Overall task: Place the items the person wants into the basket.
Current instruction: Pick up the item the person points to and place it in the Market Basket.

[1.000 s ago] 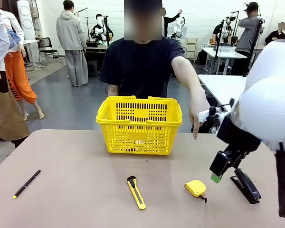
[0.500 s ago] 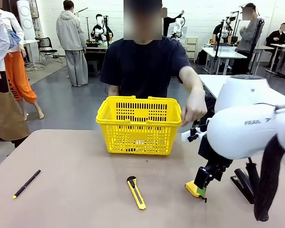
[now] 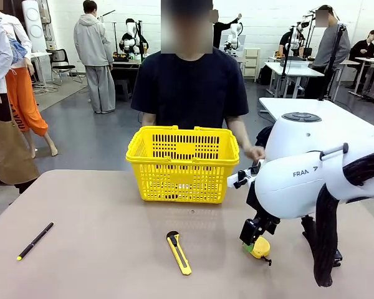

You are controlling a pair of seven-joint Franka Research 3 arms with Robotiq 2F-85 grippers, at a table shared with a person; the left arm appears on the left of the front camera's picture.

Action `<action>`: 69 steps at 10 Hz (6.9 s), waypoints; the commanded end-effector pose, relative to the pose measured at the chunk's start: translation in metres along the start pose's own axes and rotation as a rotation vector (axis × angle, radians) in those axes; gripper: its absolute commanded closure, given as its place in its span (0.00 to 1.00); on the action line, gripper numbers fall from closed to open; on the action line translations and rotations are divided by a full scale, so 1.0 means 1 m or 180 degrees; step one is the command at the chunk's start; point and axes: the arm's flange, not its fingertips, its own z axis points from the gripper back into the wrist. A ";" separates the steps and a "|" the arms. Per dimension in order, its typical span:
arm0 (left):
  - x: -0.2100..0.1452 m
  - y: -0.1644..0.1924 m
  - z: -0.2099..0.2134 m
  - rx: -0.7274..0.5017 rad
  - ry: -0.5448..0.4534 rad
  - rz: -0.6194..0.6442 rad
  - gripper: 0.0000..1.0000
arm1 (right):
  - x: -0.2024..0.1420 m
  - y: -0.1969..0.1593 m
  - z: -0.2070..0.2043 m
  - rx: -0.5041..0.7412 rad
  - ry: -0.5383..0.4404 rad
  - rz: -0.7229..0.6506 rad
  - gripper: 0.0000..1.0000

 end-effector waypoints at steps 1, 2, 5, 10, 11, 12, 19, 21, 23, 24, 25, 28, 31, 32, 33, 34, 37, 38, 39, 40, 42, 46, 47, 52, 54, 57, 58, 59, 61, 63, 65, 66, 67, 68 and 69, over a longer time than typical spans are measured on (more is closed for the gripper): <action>-0.001 -0.001 0.000 -0.0030 -0.0049 -0.0065 0.00 | 0.015 -0.003 -0.016 -0.0152 0.0054 -0.0027 0.00; -0.001 -0.001 0.000 -0.0030 -0.0049 -0.0065 0.00 | 0.019 -0.007 -0.022 -0.0146 0.0088 -0.0014 0.00; -0.001 -0.001 0.000 -0.0030 -0.0049 -0.0065 0.00 | 0.026 -0.015 -0.041 -0.0158 0.0222 0.0025 0.00; -0.001 -0.001 0.000 -0.0030 -0.0049 -0.0065 0.00 | 0.032 -0.022 -0.052 -0.0185 0.0276 0.0046 0.00; -0.001 -0.001 0.000 -0.0030 -0.0049 -0.0065 0.00 | 0.031 -0.021 -0.051 -0.0199 0.0280 0.0058 0.00; -0.001 -0.001 0.000 -0.0030 -0.0049 -0.0065 0.00 | 0.032 -0.022 -0.051 -0.0207 0.0291 0.0054 0.00; -0.001 -0.001 0.000 -0.0030 -0.0049 -0.0065 0.00 | 0.031 -0.024 -0.055 -0.0227 0.0404 0.0079 0.00; -0.001 -0.001 0.000 -0.0030 -0.0049 -0.0065 0.00 | 0.031 -0.025 -0.055 -0.0209 0.0432 0.0083 0.00; -0.001 -0.001 0.000 -0.0030 -0.0049 -0.0065 0.00 | 0.030 -0.024 -0.056 -0.0259 0.0432 0.0164 0.59; -0.001 -0.001 0.000 -0.0030 -0.0049 -0.0065 0.00 | 0.030 -0.024 -0.056 -0.0254 0.0431 0.0166 0.59; -0.001 -0.001 0.000 -0.0030 -0.0049 -0.0065 0.00 | 0.029 -0.024 -0.057 -0.0248 0.0432 0.0173 1.00; -0.001 -0.001 0.000 -0.0030 -0.0049 -0.0065 0.00 | 0.030 -0.024 -0.058 -0.0227 0.0432 0.0180 1.00; -0.001 -0.001 0.000 -0.0030 -0.0049 -0.0065 0.00 | 0.017 -0.013 -0.041 -0.0134 0.0440 0.0133 0.56; -0.001 -0.001 0.000 -0.0030 -0.0049 -0.0065 0.00 | 0.000 0.009 -0.005 -0.0044 0.0374 0.0190 1.00; -0.001 -0.001 0.000 -0.0030 -0.0049 -0.0065 0.00 | -0.013 0.027 0.040 -0.0013 0.0339 0.0233 0.60; -0.001 -0.001 0.000 -0.0030 -0.0049 -0.0065 0.00 | -0.020 0.038 0.087 -0.0071 0.0367 0.0150 0.60; -0.001 -0.001 0.000 -0.0030 -0.0049 -0.0065 0.00 | -0.021 0.063 0.202 -0.0073 0.0546 0.0075 0.60; -0.001 -0.001 0.000 -0.0030 -0.0049 -0.0065 0.00 | -0.020 0.070 0.223 -0.0123 0.0488 0.0042 0.60; -0.001 -0.001 0.000 -0.0030 -0.0049 -0.0065 0.00 | -0.020 0.076 0.235 -0.0171 0.0436 0.0014 0.60; -0.001 -0.001 0.000 -0.0030 -0.0049 -0.0065 0.00 | -0.022 0.078 0.240 -0.0168 0.0420 0.0021 0.60; -0.001 -0.001 0.000 -0.0030 -0.0049 -0.0065 0.00 | -0.030 0.079 0.241 -0.0085 0.0344 -0.0027 0.60; -0.001 -0.001 0.000 -0.0030 -0.0049 -0.0065 0.00 | -0.027 0.078 0.250 -0.0121 0.0377 0.0099 0.60; -0.001 -0.001 0.000 -0.0030 -0.0049 -0.0065 0.00 | -0.027 0.078 0.250 -0.0121 0.0377 0.0099 0.60; -0.001 -0.001 0.000 -0.0030 -0.0049 -0.0065 0.00 | 0.083 0.060 0.300 -0.0172 0.0233 0.1127 0.37; -0.001 -0.001 0.000 -0.0030 -0.0049 -0.0065 0.00 | 0.171 0.046 0.304 -0.0516 0.0239 0.2184 0.37; -0.001 -0.001 0.000 -0.0030 -0.0049 -0.0065 0.00 | 0.252 0.050 0.257 -0.0767 0.0036 0.2724 0.37; -0.001 -0.001 0.000 -0.0030 -0.0049 -0.0065 0.00 | 0.267 0.051 0.241 -0.0782 -0.0144 0.2534 0.37; -0.001 -0.001 0.000 -0.0030 -0.0049 -0.0065 0.00 | 0.277 0.048 0.231 -0.0679 -0.0308 0.2147 0.37; -0.001 -0.001 0.000 -0.0030 -0.0049 -0.0065 0.00 | 0.286 0.042 0.220 -0.0464 -0.0331 0.1916 0.37; -0.001 -0.001 0.000 -0.0030 -0.0049 -0.0065 0.00 | 0.281 0.043 0.211 -0.0576 -0.0261 0.2112 0.37; -0.001 -0.001 0.000 -0.0030 -0.0049 -0.0065 0.00 | 0.281 0.043 0.211 -0.0576 -0.0261 0.2112 0.37; -0.001 -0.001 0.000 -0.0030 -0.0049 -0.0065 0.00 | 0.281 0.043 0.211 -0.0576 -0.0261 0.2112 0.37; -0.001 -0.001 0.000 -0.0030 -0.0049 -0.0065 0.00 | 0.281 0.043 0.211 -0.0576 -0.0261 0.2112 0.37; -0.001 -0.001 0.000 -0.0030 -0.0049 -0.0065 0.00 | 0.281 0.043 0.211 -0.0576 -0.0261 0.2112 0.37; -0.001 -0.001 0.000 -0.0030 -0.0049 -0.0065 0.00 | 0.281 0.044 0.209 -0.0526 -0.0245 0.2061 0.37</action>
